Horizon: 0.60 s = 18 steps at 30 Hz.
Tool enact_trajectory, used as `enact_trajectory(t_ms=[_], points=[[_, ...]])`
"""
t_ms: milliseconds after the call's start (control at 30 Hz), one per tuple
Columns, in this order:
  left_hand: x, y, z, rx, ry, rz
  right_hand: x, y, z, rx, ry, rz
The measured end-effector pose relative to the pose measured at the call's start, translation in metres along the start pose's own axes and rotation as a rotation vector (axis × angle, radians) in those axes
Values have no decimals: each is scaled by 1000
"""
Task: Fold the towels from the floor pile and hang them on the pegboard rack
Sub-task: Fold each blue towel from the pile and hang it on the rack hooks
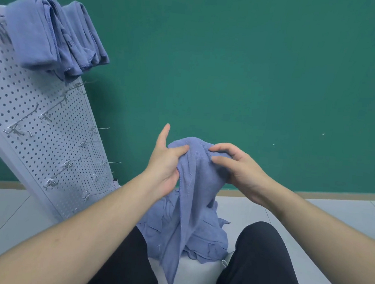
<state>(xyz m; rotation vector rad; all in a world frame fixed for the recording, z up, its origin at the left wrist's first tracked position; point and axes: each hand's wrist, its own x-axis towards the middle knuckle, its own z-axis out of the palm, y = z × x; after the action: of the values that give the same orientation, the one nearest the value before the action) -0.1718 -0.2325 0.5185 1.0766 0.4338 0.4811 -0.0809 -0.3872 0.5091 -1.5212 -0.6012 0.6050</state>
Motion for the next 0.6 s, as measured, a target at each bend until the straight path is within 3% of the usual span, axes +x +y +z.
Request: enact_trajectory(t_ms=[167,400,500,600], points=[[-1,-5,-14,262,-70,82,4,-4,2,-32,112,-7],[-15,-28,-22,497,-221,222,12,-19,5,204,173,175],[-10,-32,-19,549,-191,225,14,-24,2,248,223,199],[-5,-28,-12,467,-130,167,13,-25,-1,134,203,145]])
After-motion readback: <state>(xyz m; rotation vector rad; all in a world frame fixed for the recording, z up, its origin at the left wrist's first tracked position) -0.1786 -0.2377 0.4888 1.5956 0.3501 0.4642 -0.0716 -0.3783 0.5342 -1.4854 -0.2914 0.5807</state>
